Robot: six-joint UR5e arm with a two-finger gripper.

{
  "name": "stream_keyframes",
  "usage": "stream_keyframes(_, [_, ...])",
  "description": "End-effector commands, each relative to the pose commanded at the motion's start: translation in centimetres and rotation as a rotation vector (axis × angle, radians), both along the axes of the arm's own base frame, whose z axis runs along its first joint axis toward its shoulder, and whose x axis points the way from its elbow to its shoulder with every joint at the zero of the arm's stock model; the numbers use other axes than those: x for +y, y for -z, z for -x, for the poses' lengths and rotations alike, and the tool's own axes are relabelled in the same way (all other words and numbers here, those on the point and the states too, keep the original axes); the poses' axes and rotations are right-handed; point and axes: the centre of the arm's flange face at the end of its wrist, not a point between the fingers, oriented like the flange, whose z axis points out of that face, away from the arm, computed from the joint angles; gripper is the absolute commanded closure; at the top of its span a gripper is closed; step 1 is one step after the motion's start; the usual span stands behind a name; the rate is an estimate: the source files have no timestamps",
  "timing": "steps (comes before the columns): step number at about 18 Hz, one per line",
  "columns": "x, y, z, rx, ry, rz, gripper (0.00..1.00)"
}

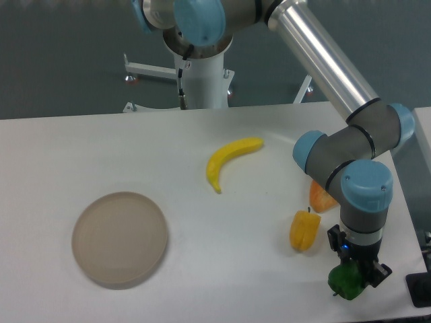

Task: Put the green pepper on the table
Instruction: 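Lift the held green pepper up from beside the yellow pepper, then carry the green pepper toward the open table beside the plate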

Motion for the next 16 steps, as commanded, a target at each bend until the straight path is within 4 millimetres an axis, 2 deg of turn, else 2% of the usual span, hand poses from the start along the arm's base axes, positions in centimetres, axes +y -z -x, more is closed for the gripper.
stream_keyframes(6, [-0.2,-0.2,-0.2,-0.004,-0.015,-0.001,0.63])
stream_keyframes(9, [0.0,-0.8,-1.1,-0.015,-0.054,-0.012,0.63])
stream_keyframes(12, [-0.4,-1.8,-2.8,-0.043,-0.093,-0.006,0.63])
stream_keyframes(16, [-0.4,-2.4,-6.7,-0.155,-0.179,-0.061,0.63])
